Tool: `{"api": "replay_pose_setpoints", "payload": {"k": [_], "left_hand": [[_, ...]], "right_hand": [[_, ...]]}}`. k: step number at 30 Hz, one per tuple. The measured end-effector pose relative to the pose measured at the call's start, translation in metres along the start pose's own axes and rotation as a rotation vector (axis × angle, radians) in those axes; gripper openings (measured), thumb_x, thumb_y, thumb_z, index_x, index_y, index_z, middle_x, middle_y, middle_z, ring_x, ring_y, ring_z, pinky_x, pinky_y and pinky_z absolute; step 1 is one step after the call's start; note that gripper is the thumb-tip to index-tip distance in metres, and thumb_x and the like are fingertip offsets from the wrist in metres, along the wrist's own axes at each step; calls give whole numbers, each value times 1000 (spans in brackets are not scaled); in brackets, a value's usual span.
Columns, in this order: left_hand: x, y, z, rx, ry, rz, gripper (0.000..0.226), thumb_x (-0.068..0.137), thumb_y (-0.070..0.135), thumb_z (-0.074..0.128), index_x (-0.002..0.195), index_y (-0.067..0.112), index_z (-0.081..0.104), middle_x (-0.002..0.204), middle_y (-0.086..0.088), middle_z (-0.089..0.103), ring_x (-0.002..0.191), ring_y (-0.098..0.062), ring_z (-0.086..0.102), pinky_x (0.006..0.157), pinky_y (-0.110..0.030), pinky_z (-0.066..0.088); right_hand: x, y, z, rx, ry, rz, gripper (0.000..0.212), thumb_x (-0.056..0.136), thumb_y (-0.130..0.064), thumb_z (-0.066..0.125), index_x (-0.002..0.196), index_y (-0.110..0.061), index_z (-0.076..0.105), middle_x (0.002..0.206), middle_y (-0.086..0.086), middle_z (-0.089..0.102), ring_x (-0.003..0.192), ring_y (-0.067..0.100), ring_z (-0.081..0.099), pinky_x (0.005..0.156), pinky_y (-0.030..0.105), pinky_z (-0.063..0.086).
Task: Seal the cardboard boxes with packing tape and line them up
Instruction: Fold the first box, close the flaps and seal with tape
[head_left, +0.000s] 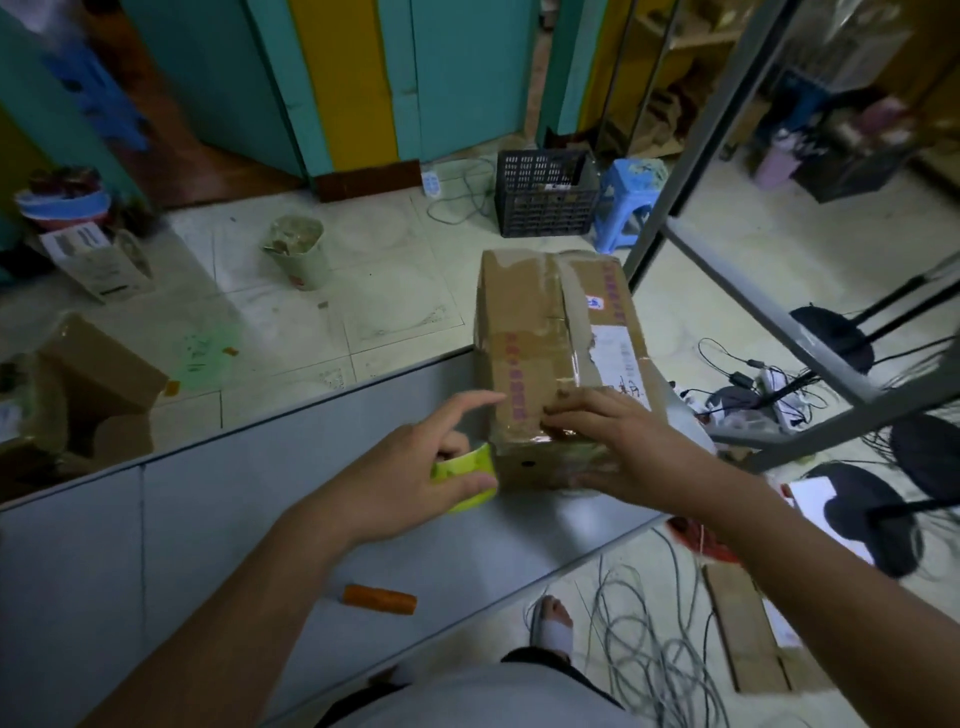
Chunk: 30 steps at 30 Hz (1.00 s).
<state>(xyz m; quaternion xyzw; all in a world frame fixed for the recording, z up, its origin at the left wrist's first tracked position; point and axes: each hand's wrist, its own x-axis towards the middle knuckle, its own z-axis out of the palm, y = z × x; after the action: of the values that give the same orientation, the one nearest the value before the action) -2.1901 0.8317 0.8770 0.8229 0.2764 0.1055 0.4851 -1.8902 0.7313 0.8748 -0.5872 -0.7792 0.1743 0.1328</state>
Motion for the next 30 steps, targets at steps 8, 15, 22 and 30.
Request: {"api": "replay_pose_setpoints", "payload": {"k": [8,15,22,30], "left_hand": [[26,30,14,-31,16,90,97,82,62,84,160,56,26,75,-1,63,66,-25,57,65,-38,51],[30,49,17,142,33,165,88,85,63,77,156,62,24,75,8,60,63,-16,54,67,-45,54],[26,58,22,277,105,221,86,85,75,65,154,69,14,76,16,52,62,-3,50,59,-16,37],[29,55,32,58,91,50,88,79,76,75,150,66,24,81,14,74,67,-10,68,66,-28,56]], "right_hand": [[-9,-60,10,563,306,272,29,98,-42,60,125,-34,68,113,-22,70,109,0,66,93,25,56],[-11,-76,16,751,352,374,26,92,-25,80,117,-31,78,101,-14,77,97,6,73,90,36,61],[-16,-72,16,925,459,444,19,82,-15,89,98,-24,84,88,-8,81,83,12,78,77,25,61],[-27,-59,15,1130,455,465,6,95,-3,73,90,-6,76,80,9,76,75,18,74,71,25,59]]}}
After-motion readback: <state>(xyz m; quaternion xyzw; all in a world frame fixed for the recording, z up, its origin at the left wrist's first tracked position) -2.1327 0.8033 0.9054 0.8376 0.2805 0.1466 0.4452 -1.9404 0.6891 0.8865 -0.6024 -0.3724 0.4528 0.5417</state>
